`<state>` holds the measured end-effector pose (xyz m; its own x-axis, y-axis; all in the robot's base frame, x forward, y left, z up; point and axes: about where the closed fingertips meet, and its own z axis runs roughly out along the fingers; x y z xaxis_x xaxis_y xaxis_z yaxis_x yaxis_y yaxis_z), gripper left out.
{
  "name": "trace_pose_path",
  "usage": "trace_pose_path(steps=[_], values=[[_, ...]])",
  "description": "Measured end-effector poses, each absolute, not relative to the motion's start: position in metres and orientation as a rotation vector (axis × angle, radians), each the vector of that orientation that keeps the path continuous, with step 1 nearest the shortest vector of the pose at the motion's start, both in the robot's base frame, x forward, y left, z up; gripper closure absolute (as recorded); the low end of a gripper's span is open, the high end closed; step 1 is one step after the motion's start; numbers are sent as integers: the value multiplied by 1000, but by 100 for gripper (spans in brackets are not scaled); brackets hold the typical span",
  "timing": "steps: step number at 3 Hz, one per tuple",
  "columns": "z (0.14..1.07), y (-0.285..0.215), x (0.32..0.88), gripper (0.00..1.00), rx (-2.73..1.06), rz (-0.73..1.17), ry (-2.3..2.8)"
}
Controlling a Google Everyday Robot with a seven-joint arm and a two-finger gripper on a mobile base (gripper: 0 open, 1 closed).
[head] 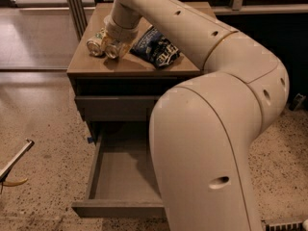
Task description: Place redbull can into middle drawer
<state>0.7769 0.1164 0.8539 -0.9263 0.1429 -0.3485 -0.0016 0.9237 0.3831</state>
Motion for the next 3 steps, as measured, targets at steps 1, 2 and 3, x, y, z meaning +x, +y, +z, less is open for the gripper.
trace_pose_path(steps=[1, 2, 3], values=[[868, 106, 766, 100, 109, 547, 2681], [883, 86, 741, 100, 123, 556, 2643], [894, 62, 706, 100, 130, 566, 2613]])
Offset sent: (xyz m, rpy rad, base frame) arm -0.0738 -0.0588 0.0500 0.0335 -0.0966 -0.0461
